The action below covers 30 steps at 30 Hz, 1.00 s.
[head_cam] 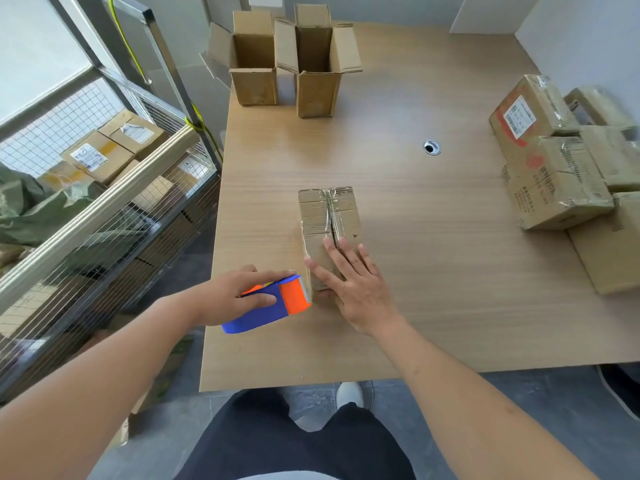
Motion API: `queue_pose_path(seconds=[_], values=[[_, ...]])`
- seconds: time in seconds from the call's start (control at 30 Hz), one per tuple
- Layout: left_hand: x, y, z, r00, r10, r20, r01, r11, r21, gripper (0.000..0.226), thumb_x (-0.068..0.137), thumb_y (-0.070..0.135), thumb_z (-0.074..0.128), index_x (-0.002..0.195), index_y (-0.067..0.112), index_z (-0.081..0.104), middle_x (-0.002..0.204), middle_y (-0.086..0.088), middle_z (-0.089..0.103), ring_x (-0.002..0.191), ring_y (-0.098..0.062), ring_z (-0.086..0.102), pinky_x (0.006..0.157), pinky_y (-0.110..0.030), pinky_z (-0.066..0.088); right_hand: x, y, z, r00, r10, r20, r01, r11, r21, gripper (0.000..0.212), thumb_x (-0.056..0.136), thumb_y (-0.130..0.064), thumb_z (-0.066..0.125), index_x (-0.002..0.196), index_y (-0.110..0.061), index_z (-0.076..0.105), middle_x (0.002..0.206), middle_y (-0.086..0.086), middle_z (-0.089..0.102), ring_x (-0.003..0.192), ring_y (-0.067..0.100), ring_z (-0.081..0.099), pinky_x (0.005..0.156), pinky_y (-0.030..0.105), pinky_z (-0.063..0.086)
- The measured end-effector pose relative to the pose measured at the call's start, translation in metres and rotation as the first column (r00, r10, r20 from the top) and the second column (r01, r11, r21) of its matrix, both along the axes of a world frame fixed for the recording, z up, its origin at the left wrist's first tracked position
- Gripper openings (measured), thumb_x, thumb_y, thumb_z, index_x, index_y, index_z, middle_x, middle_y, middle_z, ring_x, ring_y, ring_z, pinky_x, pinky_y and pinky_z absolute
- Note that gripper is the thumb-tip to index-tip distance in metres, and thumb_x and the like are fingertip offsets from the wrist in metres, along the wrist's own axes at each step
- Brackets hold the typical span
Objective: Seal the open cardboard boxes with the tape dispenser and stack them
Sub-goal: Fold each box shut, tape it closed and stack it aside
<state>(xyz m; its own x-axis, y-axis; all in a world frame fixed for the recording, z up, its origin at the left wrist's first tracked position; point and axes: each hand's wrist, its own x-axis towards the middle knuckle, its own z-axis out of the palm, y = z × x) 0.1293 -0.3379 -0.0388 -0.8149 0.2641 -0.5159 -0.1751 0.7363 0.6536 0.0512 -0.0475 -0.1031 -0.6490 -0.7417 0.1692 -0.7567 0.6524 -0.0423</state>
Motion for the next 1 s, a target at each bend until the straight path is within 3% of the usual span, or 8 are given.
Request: queue_pose_path(seconds=[0.23,0.4,0.57,0.73,0.87,1.0], values=[[0.001,-0.013,0.001,0.999,-0.022,0.041,0.023,0.999,-0.022,0.050,0.104,0.050,0.050,0.137,0.079,0.027,0.111,0.009,0.051,0.098,-0.012,0.054,0.090,-0.032,0.045,0.000,0.000,0.007,0.995,-0.029,0.092,0.025,0.999,0.039,0.072,0.100,-0.042,0.059,0.159,-0.048,0.019,0.171,-0.003,0.009,0.158,0.022,0.008,0.125,0.050,0.017],[-0.002,0.000,-0.010,0.999,0.028,0.032,-0.024,0.992,-0.127,0.046,0.104,0.055,0.044,0.141,0.075,0.026,0.107,0.008,0.051,0.098,-0.012,0.052,0.088,-0.034,0.042,0.002,-0.002,0.015,0.980,-0.043,0.196,0.032,0.998,0.059,0.061,0.103,-0.065,0.033,0.158,-0.053,0.011,0.172,-0.007,-0.001,0.158,0.017,-0.003,0.127,0.049,0.009],[-0.007,0.016,-0.023,0.992,0.082,0.095,-0.074,0.994,-0.084,0.044,0.107,0.050,0.041,0.151,0.053,0.037,0.144,0.013,0.052,0.130,-0.018,0.047,0.103,-0.034,0.034,0.004,-0.005,0.022,0.968,-0.047,0.245,0.036,0.998,0.051,0.059,0.103,-0.065,0.029,0.157,-0.054,0.011,0.171,-0.009,-0.002,0.158,0.017,-0.004,0.127,0.047,0.004],[-0.006,0.002,-0.029,0.986,0.083,0.147,-0.062,0.988,-0.139,0.038,0.109,0.044,0.038,0.146,0.044,0.047,0.140,0.012,0.057,0.127,-0.017,0.050,0.097,-0.032,0.032,0.002,-0.007,0.028,0.934,-0.083,0.348,0.073,0.996,0.041,0.059,0.099,-0.072,0.028,0.154,-0.060,0.013,0.170,-0.015,0.000,0.157,0.010,-0.007,0.127,0.043,-0.003],[0.010,-0.013,-0.035,0.976,0.150,0.156,-0.127,0.981,-0.149,0.040,0.107,0.048,0.039,0.146,0.055,0.041,0.145,0.017,0.053,0.128,-0.014,0.049,0.099,-0.035,0.033,0.009,-0.021,0.029,0.933,-0.157,0.323,0.169,0.986,-0.009,0.056,0.094,-0.075,0.038,0.147,-0.057,0.035,0.168,-0.011,0.021,0.157,0.017,0.010,0.127,0.044,0.003],[0.014,-0.020,-0.030,0.972,0.201,0.122,-0.184,0.974,-0.132,0.037,0.105,0.051,0.039,0.136,0.073,0.036,0.134,0.020,0.056,0.116,-0.014,0.055,0.096,-0.036,0.041,0.017,-0.040,0.032,0.923,-0.249,0.292,0.276,0.960,-0.054,0.050,0.085,-0.053,0.059,0.133,-0.039,0.055,0.159,-0.004,0.041,0.153,0.025,0.027,0.125,0.051,0.012]])
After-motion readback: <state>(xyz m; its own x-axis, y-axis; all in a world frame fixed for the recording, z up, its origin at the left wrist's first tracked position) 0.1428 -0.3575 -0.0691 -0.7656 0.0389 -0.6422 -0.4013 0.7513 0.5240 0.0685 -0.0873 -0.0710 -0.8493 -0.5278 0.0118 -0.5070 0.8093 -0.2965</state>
